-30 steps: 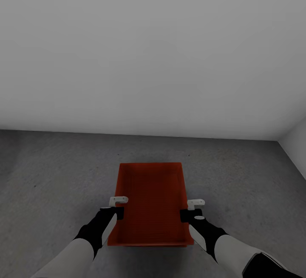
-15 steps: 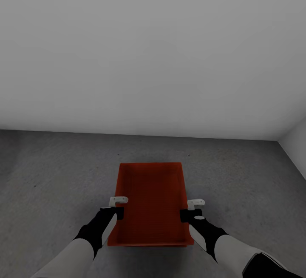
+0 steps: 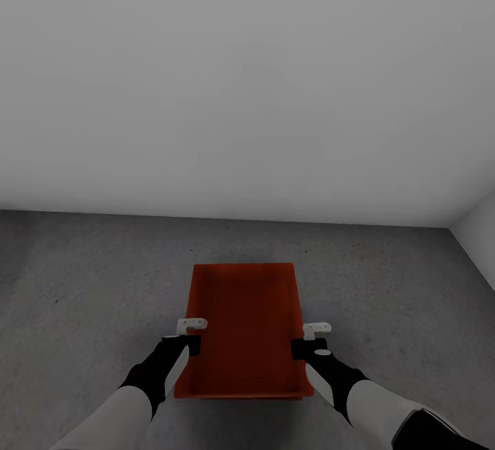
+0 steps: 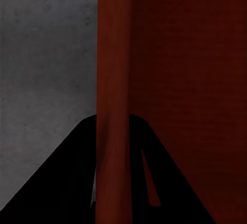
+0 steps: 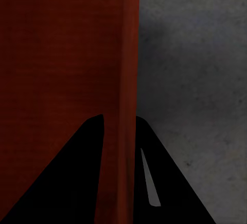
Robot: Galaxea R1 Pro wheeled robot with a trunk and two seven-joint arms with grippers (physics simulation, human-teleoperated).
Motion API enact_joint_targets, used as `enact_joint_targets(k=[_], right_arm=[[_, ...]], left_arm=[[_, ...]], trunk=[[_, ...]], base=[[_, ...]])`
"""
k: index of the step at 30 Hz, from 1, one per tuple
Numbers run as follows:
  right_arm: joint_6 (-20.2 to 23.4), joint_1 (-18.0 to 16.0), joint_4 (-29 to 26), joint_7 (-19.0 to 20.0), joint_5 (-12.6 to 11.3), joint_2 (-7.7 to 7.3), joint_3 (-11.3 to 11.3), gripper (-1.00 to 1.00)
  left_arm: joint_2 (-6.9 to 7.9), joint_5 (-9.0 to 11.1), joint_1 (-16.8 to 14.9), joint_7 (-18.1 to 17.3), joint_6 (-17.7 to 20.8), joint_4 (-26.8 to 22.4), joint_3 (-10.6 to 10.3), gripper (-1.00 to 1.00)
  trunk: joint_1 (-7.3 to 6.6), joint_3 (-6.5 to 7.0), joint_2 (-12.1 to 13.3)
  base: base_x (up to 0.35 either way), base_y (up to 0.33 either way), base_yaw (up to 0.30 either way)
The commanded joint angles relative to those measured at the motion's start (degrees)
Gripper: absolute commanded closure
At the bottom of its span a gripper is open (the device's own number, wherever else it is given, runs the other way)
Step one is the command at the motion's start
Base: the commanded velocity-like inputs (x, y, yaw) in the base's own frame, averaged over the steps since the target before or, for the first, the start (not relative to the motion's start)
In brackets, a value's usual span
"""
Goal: Move the two storage containers from the living room to the garage. In the garage, place one container on the floor and stack the other container on top of it (either order is fine).
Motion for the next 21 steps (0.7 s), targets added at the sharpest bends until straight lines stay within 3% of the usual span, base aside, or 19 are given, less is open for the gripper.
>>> enact_joint_targets(k=[1, 21], right_arm=[[-0.7, -0.1, -0.2, -1.7, 0.8, -1.37, -2.0, 1.00], [-0.7, -0.1, -0.2, -1.7, 0.8, -1.37, -2.0, 1.00]], left_arm=[[0.33, -0.8, 0.0, 0.5, 0.5, 0.4, 0.1, 1.00], [0.33, -0.8, 0.0, 0.6, 0.5, 0.4, 0.1, 1.00]], trunk=[[0.00, -0.03, 0.0], [0.00, -0.03, 0.0]], base=[[0.000, 0.000, 0.000], [-0.034, 0.000, 0.000]])
